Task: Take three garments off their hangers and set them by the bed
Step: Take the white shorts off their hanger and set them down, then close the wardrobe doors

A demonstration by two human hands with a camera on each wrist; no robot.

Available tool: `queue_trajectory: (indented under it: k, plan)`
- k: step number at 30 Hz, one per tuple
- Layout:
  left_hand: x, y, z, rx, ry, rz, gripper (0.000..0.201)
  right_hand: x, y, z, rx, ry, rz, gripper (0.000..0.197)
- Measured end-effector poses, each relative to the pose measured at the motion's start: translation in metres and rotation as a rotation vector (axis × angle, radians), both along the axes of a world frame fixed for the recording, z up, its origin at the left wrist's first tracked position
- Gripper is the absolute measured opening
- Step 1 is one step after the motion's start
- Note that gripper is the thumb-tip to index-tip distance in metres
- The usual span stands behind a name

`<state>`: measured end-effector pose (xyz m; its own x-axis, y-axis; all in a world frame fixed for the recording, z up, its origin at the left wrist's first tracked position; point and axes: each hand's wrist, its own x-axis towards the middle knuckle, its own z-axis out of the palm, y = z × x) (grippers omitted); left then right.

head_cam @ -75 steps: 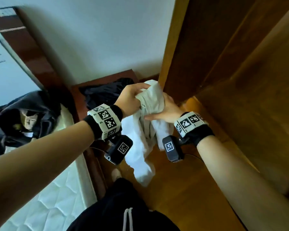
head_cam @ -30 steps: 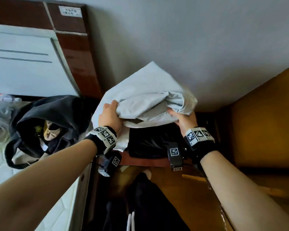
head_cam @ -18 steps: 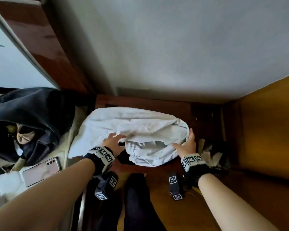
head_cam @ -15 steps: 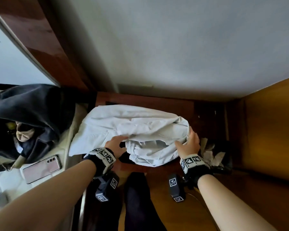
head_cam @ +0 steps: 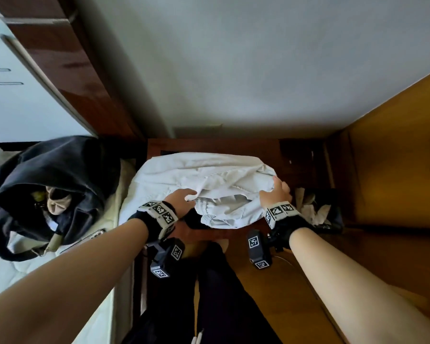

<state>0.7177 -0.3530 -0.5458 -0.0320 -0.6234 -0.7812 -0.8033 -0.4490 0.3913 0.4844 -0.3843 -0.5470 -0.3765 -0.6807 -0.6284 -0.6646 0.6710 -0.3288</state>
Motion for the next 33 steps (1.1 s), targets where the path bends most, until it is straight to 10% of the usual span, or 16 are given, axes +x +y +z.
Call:
queue_trajectory:
  k: [8, 21, 33]
  plan:
    - [-0.033, 0.011, 0.084, -0.213, 0.063, -0.327, 0.038, 0.009, 0.090, 0.074, -0.041, -0.260, 0.034, 0.035]
    - [-0.206, 0.098, 0.193, -0.490, 0.221, -0.970, 0.054, -0.108, 0.271, 0.160, -0.087, 0.005, -0.377, 0.032]
    - [-0.296, 0.161, 0.241, -0.597, 0.249, -0.788, 0.060, -0.176, 0.332, 0.220, -0.314, 0.093, -0.418, 0.029]
